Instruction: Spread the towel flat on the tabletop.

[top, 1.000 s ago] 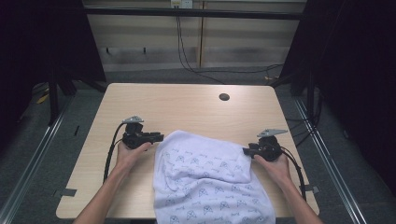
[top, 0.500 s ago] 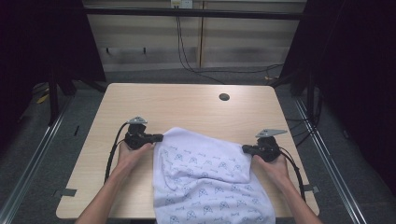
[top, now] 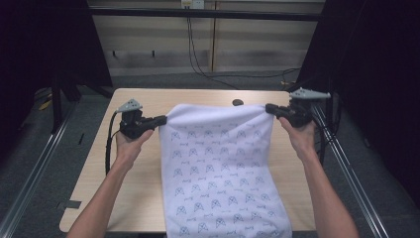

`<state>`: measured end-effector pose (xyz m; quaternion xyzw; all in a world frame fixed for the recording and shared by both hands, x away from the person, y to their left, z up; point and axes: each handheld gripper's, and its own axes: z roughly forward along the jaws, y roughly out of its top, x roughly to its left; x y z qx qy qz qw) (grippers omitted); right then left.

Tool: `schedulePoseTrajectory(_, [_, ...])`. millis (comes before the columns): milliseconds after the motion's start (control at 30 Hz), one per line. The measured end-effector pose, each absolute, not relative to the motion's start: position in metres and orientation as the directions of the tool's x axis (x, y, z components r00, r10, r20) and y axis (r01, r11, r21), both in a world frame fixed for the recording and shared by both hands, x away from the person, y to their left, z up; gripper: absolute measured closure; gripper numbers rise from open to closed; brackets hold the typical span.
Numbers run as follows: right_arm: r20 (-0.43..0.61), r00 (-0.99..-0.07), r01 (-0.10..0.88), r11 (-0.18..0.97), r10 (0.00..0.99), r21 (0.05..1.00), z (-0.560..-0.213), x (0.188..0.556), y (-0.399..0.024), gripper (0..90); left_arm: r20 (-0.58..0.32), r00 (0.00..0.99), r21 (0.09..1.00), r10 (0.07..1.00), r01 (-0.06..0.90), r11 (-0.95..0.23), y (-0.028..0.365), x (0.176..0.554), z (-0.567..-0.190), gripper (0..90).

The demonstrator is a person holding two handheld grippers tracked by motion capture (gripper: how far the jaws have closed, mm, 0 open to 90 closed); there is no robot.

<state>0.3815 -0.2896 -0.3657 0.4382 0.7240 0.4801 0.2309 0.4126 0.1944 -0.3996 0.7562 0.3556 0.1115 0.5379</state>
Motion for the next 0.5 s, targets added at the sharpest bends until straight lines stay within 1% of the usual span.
schedulePoseTrajectory(33, [0.062,-0.496,0.416,0.174,0.866,0.893,-0.361,0.391,-0.287,87.3,-0.214,0.698,0.89,0.683,0.427,-0.158,0.193,0.417,-0.398,81.9])
schedulePoseTrajectory(67, [0.045,-0.487,0.417,0.186,0.872,0.889,-0.359,0.4,-0.285,86.7,-0.212,0.674,0.889,0.708,0.434,-0.148,0.193,0.422,-0.397,73.6])
schedulePoseTrajectory(100, [0.029,-0.462,0.419,0.189,0.887,0.888,-0.359,0.408,-0.285,82.4,-0.216,0.655,0.881,0.724,0.45,-0.145,0.195,0.426,-0.398,67.2])
schedulePoseTrajectory(133, [0.033,-0.427,0.433,0.172,0.904,0.885,-0.362,0.415,-0.285,72.6,-0.237,0.636,0.878,0.735,0.464,-0.118,0.199,0.429,-0.401,64.2])
schedulePoseTrajectory(167, [0.044,-0.405,0.447,0.156,0.913,0.881,-0.365,0.419,-0.286,67.5,-0.266,0.627,0.875,0.732,0.475,-0.088,0.203,0.429,-0.405,60.8])
schedulePoseTrajectory(233, [0.07,-0.394,0.458,0.129,0.917,0.88,-0.377,0.419,-0.289,61.3,-0.277,0.632,0.867,0.724,0.49,-0.096,0.21,0.426,-0.414,59.6])
schedulePoseTrajectory(300, [0.067,-0.406,0.485,0.153,0.912,0.861,-0.393,0.412,-0.29,58.9,-0.259,0.638,0.855,0.725,0.5,-0.134,0.214,0.421,-0.424,60.2])
schedulePoseTrajectory(433, [0.058,-0.451,0.515,0.207,0.89,0.832,-0.419,0.391,-0.289,57.6,-0.277,0.669,0.829,0.689,0.529,-0.181,0.218,0.407,-0.441,62.1])
schedulePoseTrajectory(467, [0.076,-0.466,0.525,0.207,0.882,0.825,-0.425,0.383,-0.288,57.8,-0.27,0.689,0.82,0.673,0.53,-0.214,0.216,0.398,-0.447,63.5])
schedulePoseTrajectory(500, [0.085,-0.5,0.539,0.233,0.862,0.809,-0.434,0.372,-0.286,57.6,-0.27,0.689,0.82,0.673,0.53,-0.214,0.216,0.398,-0.447,64.7])
